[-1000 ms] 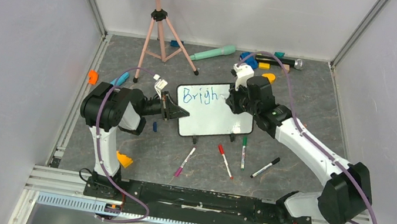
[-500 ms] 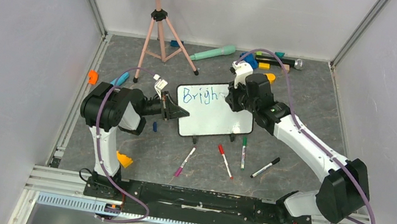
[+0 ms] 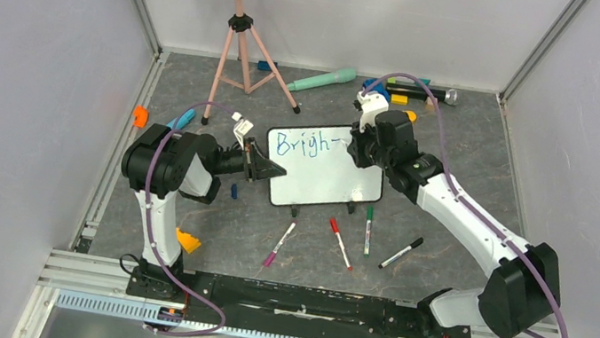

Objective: Write a sentence on the whiteboard
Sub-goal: Pick up the sentence from the whiteboard.

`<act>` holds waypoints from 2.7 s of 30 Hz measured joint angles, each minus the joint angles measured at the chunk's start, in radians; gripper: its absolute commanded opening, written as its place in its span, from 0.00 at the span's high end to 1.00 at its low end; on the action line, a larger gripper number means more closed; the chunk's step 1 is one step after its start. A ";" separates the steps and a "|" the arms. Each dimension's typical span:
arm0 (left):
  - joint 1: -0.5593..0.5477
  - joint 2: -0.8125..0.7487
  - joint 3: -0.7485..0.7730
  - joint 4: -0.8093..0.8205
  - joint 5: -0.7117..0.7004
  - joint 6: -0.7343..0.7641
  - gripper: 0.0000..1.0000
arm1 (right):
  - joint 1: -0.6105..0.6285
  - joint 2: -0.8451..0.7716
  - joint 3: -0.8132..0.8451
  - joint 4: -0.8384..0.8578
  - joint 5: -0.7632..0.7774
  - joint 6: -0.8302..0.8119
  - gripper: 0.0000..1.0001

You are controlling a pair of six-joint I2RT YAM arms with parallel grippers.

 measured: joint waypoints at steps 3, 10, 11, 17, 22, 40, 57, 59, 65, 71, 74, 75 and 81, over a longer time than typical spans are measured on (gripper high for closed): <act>0.000 0.000 0.000 0.000 0.000 0.000 0.98 | -0.008 -0.004 0.000 -0.002 0.006 0.000 1.00; 0.000 0.000 0.000 0.000 0.000 0.000 0.98 | -0.011 -0.008 0.000 -0.003 0.000 0.000 1.00; 0.000 0.000 0.000 0.000 0.001 0.000 0.98 | -0.013 -0.010 0.000 -0.003 -0.003 0.000 1.00; 0.000 0.000 0.000 0.000 0.003 0.000 0.98 | -0.024 -0.035 -0.001 0.021 -0.013 0.000 1.00; 0.000 0.000 0.000 0.000 0.003 0.000 0.98 | -0.028 -0.047 -0.001 0.040 -0.033 0.000 1.00; 0.000 0.000 0.000 0.000 0.003 0.000 0.98 | -0.028 0.001 0.010 0.047 -0.076 0.000 1.00; 0.000 0.000 0.000 0.000 0.002 0.000 0.98 | -0.026 -0.016 -0.051 0.071 -0.086 0.008 1.00; 0.000 0.000 0.000 0.000 0.002 0.000 0.98 | -0.026 -0.021 -0.063 0.072 -0.088 0.010 1.00; 0.000 0.000 0.000 0.000 0.002 0.000 0.98 | -0.026 -0.039 -0.101 0.078 -0.095 0.016 1.00; 0.000 0.000 0.000 0.000 0.002 0.000 0.98 | -0.026 -0.050 -0.121 0.078 -0.095 0.021 1.00; 0.000 0.000 0.000 0.000 0.003 0.000 0.98 | -0.026 -0.057 -0.133 0.077 -0.095 0.023 1.00; 0.000 0.000 0.000 0.000 0.003 0.000 0.98 | -0.026 -0.060 -0.138 0.077 -0.093 0.023 1.00; 0.000 0.000 0.000 0.000 0.003 0.000 0.98 | -0.025 -0.065 -0.143 0.064 -0.079 0.023 1.00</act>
